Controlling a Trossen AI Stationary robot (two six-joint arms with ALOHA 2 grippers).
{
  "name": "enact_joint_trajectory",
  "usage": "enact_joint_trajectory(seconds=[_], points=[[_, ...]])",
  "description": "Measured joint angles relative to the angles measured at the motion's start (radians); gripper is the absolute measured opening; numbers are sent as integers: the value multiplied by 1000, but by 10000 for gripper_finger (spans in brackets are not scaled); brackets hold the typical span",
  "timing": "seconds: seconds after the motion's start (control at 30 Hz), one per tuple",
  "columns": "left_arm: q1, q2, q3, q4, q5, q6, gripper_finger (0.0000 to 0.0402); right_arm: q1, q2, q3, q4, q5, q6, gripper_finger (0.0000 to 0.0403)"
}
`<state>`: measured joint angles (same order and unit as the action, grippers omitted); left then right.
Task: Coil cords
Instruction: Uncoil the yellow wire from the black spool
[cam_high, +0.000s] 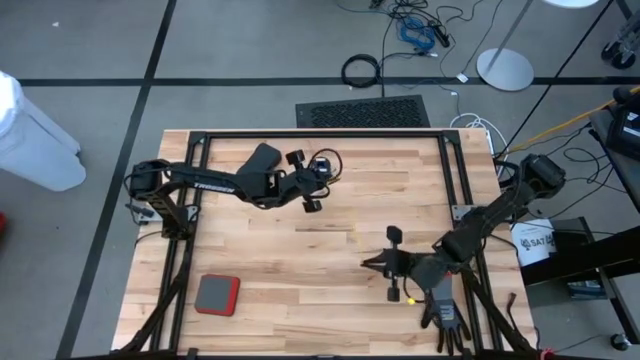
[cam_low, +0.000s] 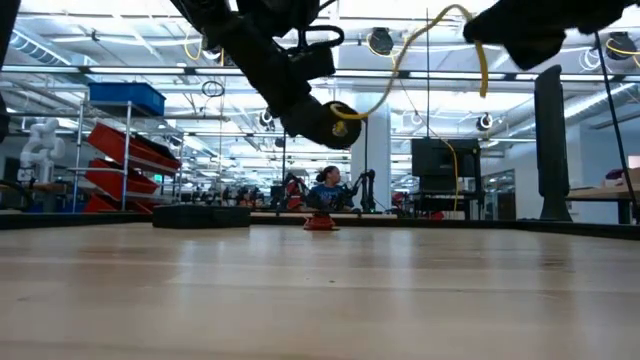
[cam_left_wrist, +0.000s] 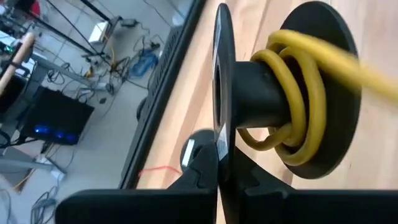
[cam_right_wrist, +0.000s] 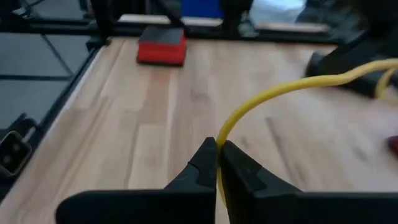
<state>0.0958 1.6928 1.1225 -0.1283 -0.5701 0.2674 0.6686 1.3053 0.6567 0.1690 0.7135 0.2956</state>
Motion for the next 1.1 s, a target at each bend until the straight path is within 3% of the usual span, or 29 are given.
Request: enact_joint_trajectory(seconds=[0.1,0.2,0.33,0.43,0.57,0.77,0.9,1.1], points=[[-16,0,0,-41,1,0,0,25,-38,0,-47,119,8,0],[-37,-3,0,-69,64,-19,0,37,-84,0,-167,204,86,0],[-68,-21,0,-55,151,-53,0,28,-118,0,-405,199,294,0],[-87,-53,0,-11,175,-61,0,24,-109,0,-493,138,401,0],[-82,-98,0,80,168,-75,0,23,-69,-1,-370,27,330,0],[-48,-105,1,24,-42,57,0,56,-38,0,-35,-35,52,0],[-30,-102,1,-115,-60,49,0,100,-40,0,57,36,-74,0],[-42,-102,0,-254,-71,26,0,143,-69,0,47,260,-133,0]])
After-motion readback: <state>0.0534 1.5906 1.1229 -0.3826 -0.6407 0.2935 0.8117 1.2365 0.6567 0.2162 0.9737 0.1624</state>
